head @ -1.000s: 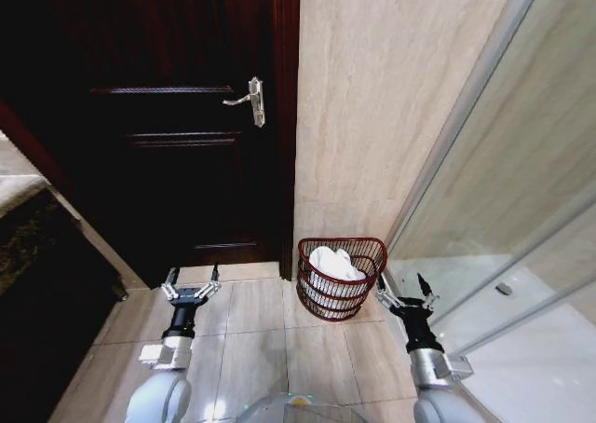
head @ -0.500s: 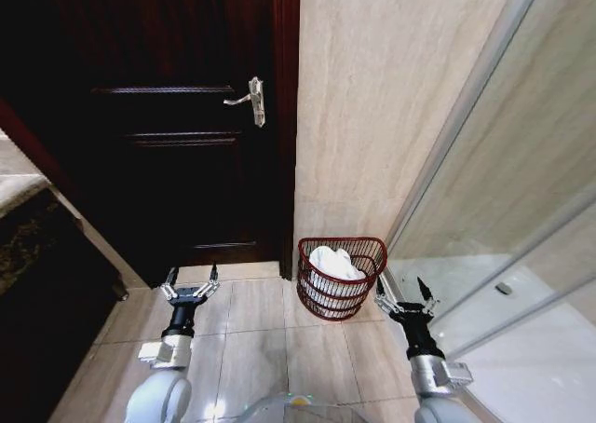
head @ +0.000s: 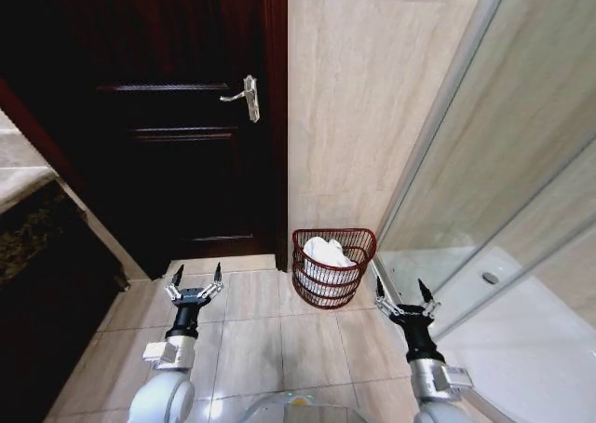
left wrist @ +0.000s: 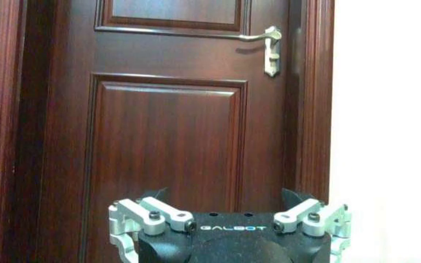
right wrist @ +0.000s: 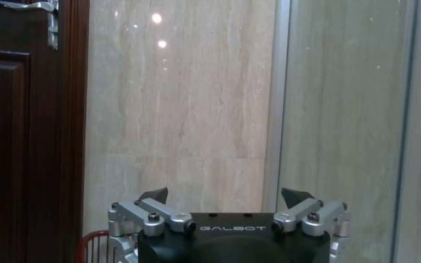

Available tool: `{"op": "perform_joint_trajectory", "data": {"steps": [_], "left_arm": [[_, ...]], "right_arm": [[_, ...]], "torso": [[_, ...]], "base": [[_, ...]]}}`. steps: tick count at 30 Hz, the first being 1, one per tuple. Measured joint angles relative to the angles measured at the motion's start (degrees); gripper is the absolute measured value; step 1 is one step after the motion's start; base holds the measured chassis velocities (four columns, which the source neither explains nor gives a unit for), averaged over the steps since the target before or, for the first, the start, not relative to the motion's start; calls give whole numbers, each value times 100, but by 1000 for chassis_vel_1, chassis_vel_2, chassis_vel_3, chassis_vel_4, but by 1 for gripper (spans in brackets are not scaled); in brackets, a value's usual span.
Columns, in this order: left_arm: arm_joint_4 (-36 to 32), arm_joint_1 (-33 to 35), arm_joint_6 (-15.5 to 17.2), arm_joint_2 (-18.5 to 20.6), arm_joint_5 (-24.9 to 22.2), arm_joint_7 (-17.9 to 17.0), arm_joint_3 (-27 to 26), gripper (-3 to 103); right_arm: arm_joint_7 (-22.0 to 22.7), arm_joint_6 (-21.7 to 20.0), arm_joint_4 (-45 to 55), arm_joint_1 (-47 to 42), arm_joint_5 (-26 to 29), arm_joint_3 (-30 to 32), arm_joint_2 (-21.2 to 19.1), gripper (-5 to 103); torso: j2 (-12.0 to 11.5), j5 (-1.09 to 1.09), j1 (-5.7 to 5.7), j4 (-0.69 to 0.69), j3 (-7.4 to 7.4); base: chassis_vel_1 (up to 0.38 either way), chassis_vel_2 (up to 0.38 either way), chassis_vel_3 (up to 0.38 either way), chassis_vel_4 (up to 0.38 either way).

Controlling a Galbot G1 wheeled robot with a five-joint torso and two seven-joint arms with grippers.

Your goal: Discard the used towel into the hamper.

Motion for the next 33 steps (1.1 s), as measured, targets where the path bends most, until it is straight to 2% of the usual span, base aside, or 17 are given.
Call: {"op": "perform_joint_trajectory", "data": {"steps": [26, 33], "left_arm": [[136, 49, -199, 12, 19, -45, 98, 100], [133, 67, -186, 15, 107, -12, 103, 100]], "right_arm": [[98, 197, -118, -88, -130, -65, 54, 100], [159, 431, -188, -63, -256, -44, 92, 100]], "torso": [[0, -1, 0, 0, 0], [0, 0, -1, 0, 0]], "base": [[26, -101, -22, 103], [19, -61, -17, 59]]}}
